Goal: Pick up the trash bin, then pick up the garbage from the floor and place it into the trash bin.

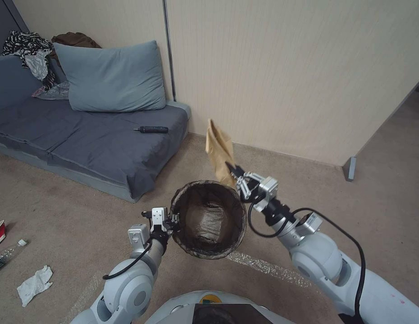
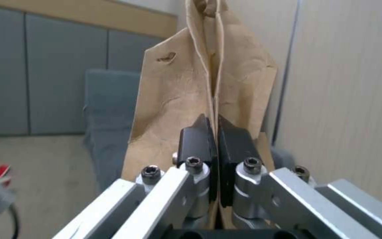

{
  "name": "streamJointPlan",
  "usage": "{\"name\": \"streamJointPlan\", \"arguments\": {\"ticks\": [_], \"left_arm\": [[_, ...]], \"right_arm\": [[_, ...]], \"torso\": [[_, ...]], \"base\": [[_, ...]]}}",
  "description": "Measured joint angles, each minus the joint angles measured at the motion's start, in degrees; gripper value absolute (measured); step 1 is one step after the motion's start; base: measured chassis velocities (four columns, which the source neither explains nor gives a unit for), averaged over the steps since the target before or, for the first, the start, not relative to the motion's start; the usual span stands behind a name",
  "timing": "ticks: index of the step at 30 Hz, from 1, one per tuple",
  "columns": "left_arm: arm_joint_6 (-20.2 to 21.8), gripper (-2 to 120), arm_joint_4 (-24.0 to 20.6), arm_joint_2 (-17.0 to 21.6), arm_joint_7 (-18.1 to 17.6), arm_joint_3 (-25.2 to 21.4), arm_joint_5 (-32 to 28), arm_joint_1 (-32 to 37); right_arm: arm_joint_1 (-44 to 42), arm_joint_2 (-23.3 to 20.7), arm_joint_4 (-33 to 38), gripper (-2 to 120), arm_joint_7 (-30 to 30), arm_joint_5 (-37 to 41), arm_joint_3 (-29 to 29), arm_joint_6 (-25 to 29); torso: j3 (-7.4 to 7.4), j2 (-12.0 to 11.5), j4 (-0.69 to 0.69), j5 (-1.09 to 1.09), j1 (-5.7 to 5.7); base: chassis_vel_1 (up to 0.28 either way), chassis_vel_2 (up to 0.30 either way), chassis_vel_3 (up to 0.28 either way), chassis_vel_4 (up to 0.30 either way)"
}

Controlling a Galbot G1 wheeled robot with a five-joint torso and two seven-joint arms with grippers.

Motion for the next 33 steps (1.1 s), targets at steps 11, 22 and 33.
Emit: {"name": "streamJointPlan", "arguments": {"ticks": [11,22,33], "left_arm": [[0.03,2,-0.32,-0.08,0.0,-0.21,0.01,0.01],[0.04,2,-0.64,-0.07,0.0,-0.4,0.01,0.18],[0.05,2,-1.35,-0.16,-0.03,-0.56,-0.01,0.36]], "right_arm": [[-1.24,-0.55,-3.39,0,-1.19,-3.88,-5.41,0.72],[-1.6,-0.14,-5.3,0,-1.61,-5.34,-6.81,1.08],[-0.8,1.65,-10.25,16,-1.89,-8.2,-10.31,1.54]], "torso": [[0.0,0.0,0.0,0.0,0.0],[0.0,0.0,0.0,0.0,0.0],[0.0,0.0,0.0,0.0,0.0]], "base": [[0.0,0.0,0.0,0.0],[0.0,0.0,0.0,0.0],[0.0,0.0,0.0,0.0]]}}
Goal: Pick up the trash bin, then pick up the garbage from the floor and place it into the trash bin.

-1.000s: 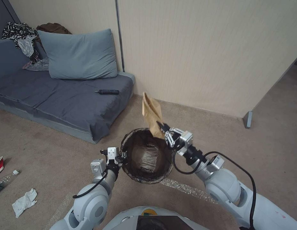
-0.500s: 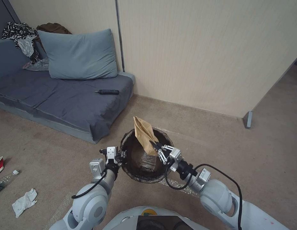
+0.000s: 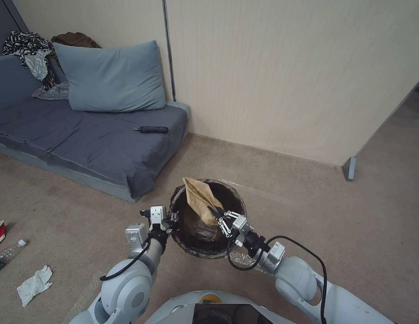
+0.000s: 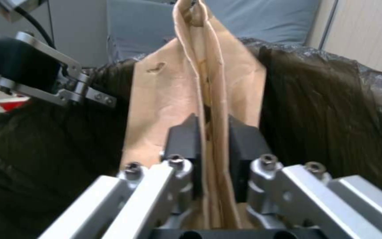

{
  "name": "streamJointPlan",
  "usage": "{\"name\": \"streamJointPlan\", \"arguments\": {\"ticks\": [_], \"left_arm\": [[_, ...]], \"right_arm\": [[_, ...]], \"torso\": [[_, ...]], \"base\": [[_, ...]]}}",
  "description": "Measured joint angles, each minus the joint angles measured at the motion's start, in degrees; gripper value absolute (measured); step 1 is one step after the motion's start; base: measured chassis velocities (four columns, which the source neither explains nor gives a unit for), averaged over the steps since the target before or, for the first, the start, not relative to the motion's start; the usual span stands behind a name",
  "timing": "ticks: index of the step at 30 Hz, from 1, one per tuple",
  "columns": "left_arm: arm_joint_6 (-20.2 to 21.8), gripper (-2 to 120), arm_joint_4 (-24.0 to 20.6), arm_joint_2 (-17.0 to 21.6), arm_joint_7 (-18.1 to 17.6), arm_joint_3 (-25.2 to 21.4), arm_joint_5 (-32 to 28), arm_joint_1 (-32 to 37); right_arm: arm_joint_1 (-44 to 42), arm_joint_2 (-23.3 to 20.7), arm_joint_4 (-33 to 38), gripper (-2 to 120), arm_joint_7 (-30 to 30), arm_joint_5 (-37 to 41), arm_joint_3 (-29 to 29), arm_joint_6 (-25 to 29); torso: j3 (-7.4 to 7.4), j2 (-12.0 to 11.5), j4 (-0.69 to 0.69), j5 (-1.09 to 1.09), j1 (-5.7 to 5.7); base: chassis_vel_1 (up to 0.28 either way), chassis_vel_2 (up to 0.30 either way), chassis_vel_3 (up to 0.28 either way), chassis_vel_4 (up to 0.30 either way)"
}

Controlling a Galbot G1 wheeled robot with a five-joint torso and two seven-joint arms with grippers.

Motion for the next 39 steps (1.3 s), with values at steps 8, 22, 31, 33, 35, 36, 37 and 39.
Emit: {"name": "streamJointPlan", "arguments": {"ticks": [8,22,31,33,35,36,37,39], "left_arm": [[-0.01,2,-0.26,-0.4,-0.05,-0.17,0.02,0.28],[-0.1,2,0.63,-0.7,-0.08,0.04,-0.47,-0.65],[-0.24,2,1.09,-0.87,-0.08,-0.14,-0.58,-0.73],[-0.44,2,1.14,-0.87,0.09,-0.38,-0.25,-0.55],[-0.49,2,1.14,-0.87,0.15,-0.42,-0.15,-0.49],[-0.51,2,1.14,-0.87,0.23,-0.45,-0.04,-0.44],[-0.53,2,1.14,-0.87,0.34,-0.46,0.19,-0.43],[-0.57,2,1.16,-0.87,0.54,-0.51,0.6,-0.43]], "right_arm": [[1.93,0.51,-2.02,42,1.79,-1.13,-2.04,-0.08],[0.59,0.39,0.37,96,1.92,-1.06,-0.51,-0.49],[-0.98,1.45,10.15,100,9.76,4.21,11.36,-3.8],[-1.1,2.57,11.78,100,14.12,5.45,16.04,-6.31],[-1.29,3.08,12.21,100,15.45,5.68,17.97,-7.21],[-1.7,3.69,12.72,100,16.99,5.98,20.56,-8.52],[-2.59,4.41,13.4,100,18.46,6.28,23.48,-10.46],[-3.54,4.99,13.81,100,19.44,6.36,25.51,-11.67]], "torso": [[0.0,0.0,0.01,0.0,0.0],[0.0,0.0,0.0,0.0,0.0],[0.0,0.0,0.0,0.0,0.0],[0.0,0.0,0.01,0.0,0.0],[0.0,0.0,0.01,0.0,0.0],[0.0,0.0,0.01,0.01,0.0],[0.0,0.0,0.01,0.01,0.0],[0.0,0.0,0.0,0.0,0.0]], "base": [[0.0,0.0,0.0,0.0],[0.0,0.0,0.0,0.0],[0.0,0.0,0.0,0.0],[0.0,0.0,0.0,0.0],[0.0,0.0,0.0,0.0],[0.0,0.0,0.0,0.0],[0.0,0.0,0.0,0.0],[0.0,0.0,0.0,0.0]]}}
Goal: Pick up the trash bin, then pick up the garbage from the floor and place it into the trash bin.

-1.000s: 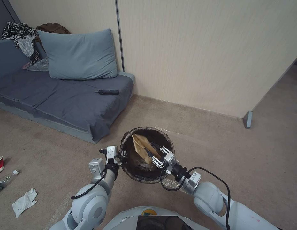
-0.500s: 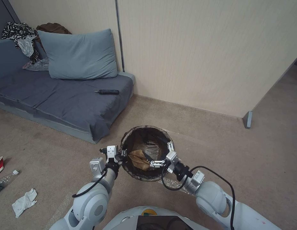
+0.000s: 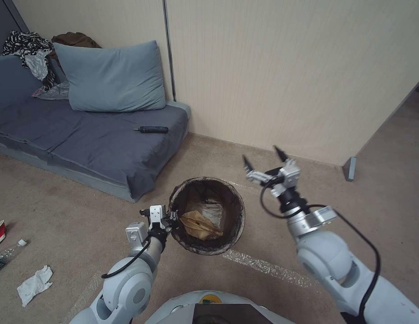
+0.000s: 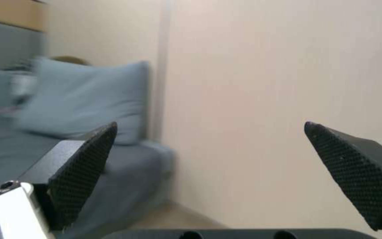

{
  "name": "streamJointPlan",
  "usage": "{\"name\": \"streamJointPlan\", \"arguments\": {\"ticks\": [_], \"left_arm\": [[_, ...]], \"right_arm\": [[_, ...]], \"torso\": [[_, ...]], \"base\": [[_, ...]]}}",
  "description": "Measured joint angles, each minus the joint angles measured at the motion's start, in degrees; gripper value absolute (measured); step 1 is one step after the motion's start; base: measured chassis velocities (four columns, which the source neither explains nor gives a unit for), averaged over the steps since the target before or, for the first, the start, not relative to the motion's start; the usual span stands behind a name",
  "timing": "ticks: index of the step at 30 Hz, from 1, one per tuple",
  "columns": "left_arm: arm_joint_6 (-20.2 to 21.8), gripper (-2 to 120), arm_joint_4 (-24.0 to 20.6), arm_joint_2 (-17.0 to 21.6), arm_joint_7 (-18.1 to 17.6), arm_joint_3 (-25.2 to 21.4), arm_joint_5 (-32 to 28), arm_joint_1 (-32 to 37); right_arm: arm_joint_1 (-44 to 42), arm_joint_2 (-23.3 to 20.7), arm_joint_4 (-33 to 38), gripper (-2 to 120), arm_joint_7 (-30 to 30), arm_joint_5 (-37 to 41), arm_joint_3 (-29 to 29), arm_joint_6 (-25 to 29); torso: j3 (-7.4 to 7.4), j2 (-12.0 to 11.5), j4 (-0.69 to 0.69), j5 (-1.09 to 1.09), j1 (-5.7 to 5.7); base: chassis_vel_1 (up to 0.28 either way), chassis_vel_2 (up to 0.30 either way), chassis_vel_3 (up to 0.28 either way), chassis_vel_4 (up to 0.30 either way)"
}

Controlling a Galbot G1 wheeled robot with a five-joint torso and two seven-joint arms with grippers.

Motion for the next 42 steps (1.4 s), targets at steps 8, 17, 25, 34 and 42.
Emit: {"name": "streamJointPlan", "arguments": {"ticks": [8,17,25,34,42], "left_arm": [[-0.63,2,0.52,0.01,0.95,-0.62,2.33,0.01],[-1.36,2,0.46,-0.21,1.22,-0.88,5.01,0.23],[-1.59,2,-0.19,0.16,1.29,-1.12,5.91,1.05],[-1.11,2,-0.57,0.06,1.39,-0.16,4.48,2.12],[-1.05,2,-0.73,-0.14,1.3,0.39,4.4,2.86]], "right_arm": [[-8.8,5.2,1.26,100,0.94,-5.5,9.05,-1.79],[-19.4,16.38,-0.17,100,1.03,-16.72,9.36,0.77],[-22.09,21.81,-2.34,100,1.51,-20.93,7.34,3.72],[-21.95,23.9,-3.06,100,1.93,-21.97,6.6,4.45],[-21.64,24.1,-3.13,100,2.06,-22.15,6.52,4.51]], "torso": [[0.0,0.0,0.0,0.01,0.0],[0.0,0.0,-0.01,0.0,0.0],[0.0,0.0,0.0,-0.01,0.0],[0.0,0.0,0.0,-0.01,0.0],[0.0,0.0,0.0,0.0,0.0]], "base": [[0.0,0.0,0.0,0.0],[0.0,0.0,0.0,0.0],[0.0,0.0,0.0,0.0],[0.0,0.0,0.0,0.0],[0.0,0.0,0.0,0.0]]}}
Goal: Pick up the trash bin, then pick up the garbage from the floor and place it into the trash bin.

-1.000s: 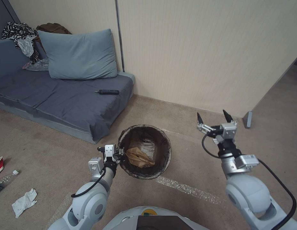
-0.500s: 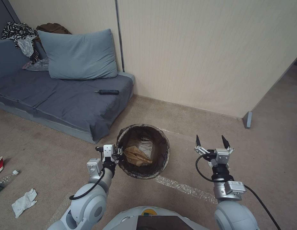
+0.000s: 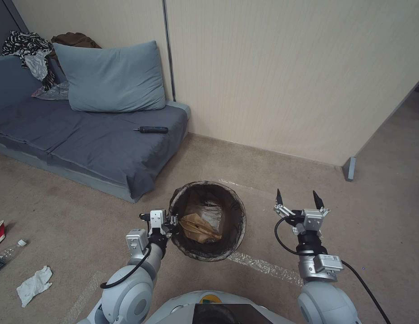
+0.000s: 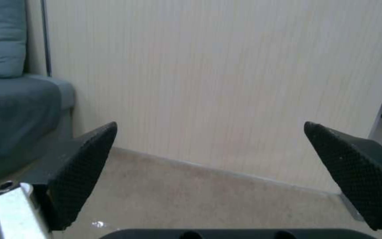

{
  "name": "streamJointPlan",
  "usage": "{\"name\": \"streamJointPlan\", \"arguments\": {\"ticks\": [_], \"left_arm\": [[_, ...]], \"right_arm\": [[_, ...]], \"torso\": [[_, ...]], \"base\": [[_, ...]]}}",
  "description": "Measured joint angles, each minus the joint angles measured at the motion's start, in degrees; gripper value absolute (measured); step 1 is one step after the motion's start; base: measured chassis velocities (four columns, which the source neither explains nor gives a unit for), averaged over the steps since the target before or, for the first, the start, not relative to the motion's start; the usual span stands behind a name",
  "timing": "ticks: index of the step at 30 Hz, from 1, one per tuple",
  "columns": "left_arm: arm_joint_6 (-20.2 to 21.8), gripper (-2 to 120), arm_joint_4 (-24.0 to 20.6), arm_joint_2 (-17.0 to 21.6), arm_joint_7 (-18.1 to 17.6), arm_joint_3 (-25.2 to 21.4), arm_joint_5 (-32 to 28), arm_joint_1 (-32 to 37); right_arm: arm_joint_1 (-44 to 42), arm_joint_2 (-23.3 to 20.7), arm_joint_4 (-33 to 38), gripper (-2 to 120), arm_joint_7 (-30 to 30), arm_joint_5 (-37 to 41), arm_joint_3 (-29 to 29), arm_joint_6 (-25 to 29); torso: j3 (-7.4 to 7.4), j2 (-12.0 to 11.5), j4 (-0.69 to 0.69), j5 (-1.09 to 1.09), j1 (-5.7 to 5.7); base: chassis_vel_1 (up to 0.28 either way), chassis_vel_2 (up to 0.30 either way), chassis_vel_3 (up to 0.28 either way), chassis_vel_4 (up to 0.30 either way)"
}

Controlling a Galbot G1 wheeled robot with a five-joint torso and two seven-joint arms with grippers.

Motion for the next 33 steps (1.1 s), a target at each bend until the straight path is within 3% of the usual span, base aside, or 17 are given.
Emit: {"name": "streamJointPlan", "arguments": {"ticks": [16,33], "left_arm": [[-0.25,2,-0.34,-0.64,-0.08,-0.17,0.31,0.41],[-0.39,2,-0.64,-0.99,-0.1,-0.66,0.47,0.69]], "right_arm": [[1.59,0.41,-0.38,100,-0.02,-0.09,-0.04,-0.2],[2.07,-0.04,-0.55,100,0.06,-0.09,-1.26,-0.54]], "torso": [[0.0,0.0,-0.01,0.0,0.0],[0.0,0.0,0.0,0.0,0.0]], "base": [[0.017,0.015,0.014,0.013],[0.094,0.091,0.093,0.092]]}}
